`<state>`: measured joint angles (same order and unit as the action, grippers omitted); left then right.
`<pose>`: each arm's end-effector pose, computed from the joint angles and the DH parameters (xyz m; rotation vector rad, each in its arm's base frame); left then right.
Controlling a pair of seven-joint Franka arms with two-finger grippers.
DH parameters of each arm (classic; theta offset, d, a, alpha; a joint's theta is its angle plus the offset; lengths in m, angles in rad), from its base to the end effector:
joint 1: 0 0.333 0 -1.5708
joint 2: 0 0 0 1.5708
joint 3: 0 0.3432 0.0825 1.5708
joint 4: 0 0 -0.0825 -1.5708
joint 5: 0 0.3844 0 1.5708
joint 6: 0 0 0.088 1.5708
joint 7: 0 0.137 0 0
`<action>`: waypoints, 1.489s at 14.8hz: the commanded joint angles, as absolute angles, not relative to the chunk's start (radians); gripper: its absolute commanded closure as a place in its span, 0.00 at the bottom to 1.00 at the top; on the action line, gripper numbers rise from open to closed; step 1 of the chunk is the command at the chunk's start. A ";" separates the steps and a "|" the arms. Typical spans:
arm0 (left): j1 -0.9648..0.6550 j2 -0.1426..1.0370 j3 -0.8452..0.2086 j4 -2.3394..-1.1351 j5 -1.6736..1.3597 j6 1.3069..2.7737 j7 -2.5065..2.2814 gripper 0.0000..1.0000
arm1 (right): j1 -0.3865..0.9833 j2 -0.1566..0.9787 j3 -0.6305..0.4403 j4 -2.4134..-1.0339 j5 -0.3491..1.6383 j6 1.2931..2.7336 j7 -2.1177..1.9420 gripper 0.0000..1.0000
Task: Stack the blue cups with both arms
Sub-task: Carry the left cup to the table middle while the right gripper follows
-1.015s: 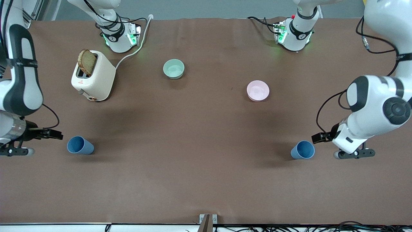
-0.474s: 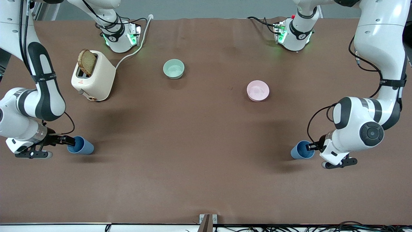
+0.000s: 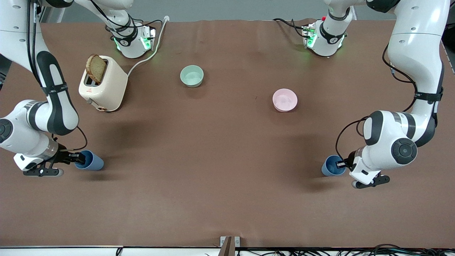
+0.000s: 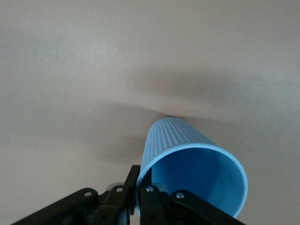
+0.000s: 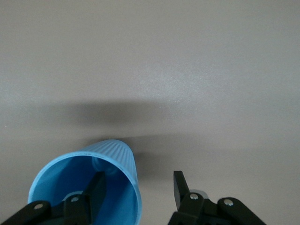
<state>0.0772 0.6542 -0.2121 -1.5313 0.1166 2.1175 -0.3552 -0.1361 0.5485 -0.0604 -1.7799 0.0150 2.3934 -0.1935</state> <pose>0.7124 -0.0661 0.2659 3.1072 0.3058 -0.0910 0.6697 -0.1294 0.2482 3.1071 -0.0059 0.0945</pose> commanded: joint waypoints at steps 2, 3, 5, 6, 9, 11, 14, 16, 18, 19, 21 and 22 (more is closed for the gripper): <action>0.068 0.606 -0.360 -1.513 0.126 2.095 -0.441 1.00 | -0.137 0.546 -0.057 -1.796 0.029 2.401 -0.193 0.69; 0.046 0.606 -0.401 -1.513 0.126 2.095 -0.496 1.00 | -0.138 0.548 -0.057 -1.796 0.029 2.399 -0.193 0.80; -0.056 0.612 -0.423 -1.509 0.138 2.095 -0.654 1.00 | -0.138 0.546 -0.057 -1.793 0.029 2.396 -0.187 0.97; -0.116 0.615 -0.423 -1.509 0.138 2.095 -0.705 1.00 | -0.138 0.545 -0.057 -1.790 0.029 2.396 -0.184 0.99; -0.250 0.653 -0.419 -1.488 0.137 2.105 -0.865 1.00 | -0.135 0.511 -0.055 -1.746 0.029 2.309 -0.183 0.99; -0.323 0.673 -0.419 -1.467 0.137 2.106 -0.942 1.00 | -0.133 0.477 -0.054 -1.698 0.029 2.208 -0.157 0.99; -0.383 0.698 -0.411 -1.462 0.138 2.108 -1.005 1.00 | -0.085 0.425 -0.051 -1.635 0.029 2.090 -0.016 0.99; -0.403 0.716 -0.411 -1.462 0.138 2.112 -1.009 1.00 | -0.034 0.394 -0.026 -1.606 0.028 2.018 0.119 0.99; -0.413 0.735 -0.410 -1.460 0.138 2.115 -1.012 0.99 | -0.032 0.380 0.041 -1.585 0.028 1.977 0.227 0.99; -0.413 0.738 -0.411 -1.460 0.138 2.129 -1.012 0.99 | -0.032 0.371 0.070 -1.579 0.026 1.977 0.279 0.99; -0.423 0.755 -0.410 -1.460 0.138 2.161 -1.014 0.99 | -0.029 0.362 0.147 -1.575 0.015 1.976 0.421 0.99; -0.431 0.762 -0.402 -1.460 0.138 2.177 -1.020 0.98 | -0.031 0.359 0.193 -1.568 0.012 1.973 0.487 0.99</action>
<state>-0.4045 0.7392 -0.4185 -1.4890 0.1233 2.1536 -1.0001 -0.0153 0.3762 0.1155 -1.5712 0.0211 1.9867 0.3651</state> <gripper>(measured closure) 0.952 0.947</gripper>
